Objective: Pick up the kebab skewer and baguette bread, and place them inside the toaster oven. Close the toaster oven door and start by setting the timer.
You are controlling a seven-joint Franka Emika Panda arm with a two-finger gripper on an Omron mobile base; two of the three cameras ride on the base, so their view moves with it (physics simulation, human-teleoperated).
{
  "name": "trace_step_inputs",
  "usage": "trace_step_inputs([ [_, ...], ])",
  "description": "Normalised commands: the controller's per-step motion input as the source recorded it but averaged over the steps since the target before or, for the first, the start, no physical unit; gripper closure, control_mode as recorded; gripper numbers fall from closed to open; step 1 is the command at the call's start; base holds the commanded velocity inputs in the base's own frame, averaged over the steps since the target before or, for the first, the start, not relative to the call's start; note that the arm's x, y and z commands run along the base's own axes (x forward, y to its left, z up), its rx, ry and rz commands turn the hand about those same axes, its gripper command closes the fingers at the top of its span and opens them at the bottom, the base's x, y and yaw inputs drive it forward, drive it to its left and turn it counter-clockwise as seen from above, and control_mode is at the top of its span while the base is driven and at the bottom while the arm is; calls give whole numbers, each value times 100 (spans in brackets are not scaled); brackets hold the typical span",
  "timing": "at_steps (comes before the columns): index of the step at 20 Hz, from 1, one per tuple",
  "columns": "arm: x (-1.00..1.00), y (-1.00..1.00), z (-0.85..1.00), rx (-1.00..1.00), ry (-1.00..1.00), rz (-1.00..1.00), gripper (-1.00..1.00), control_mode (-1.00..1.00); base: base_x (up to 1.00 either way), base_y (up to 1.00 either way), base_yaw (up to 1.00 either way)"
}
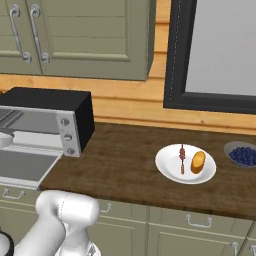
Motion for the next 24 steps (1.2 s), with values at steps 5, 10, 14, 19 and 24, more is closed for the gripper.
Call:
trace_step_inputs([
  [5, 40, 19, -7, -1, -5, 0, -100, -100, 0, 0, 0],
  [10, 44, 22, -3, 0, -4, 0, -100, -100, 0, 0, 0],
  [14, 50, 3, -14, 0, 0, 0, -100, -100, 0, 0, 0],
  [19, 42, 12, -35, -1, 0, 0, -100, -100, 0, 0, 0],
  [24, 44, 2, -21, 0, 0, 0, -100, -100, 0, 0, 0],
])
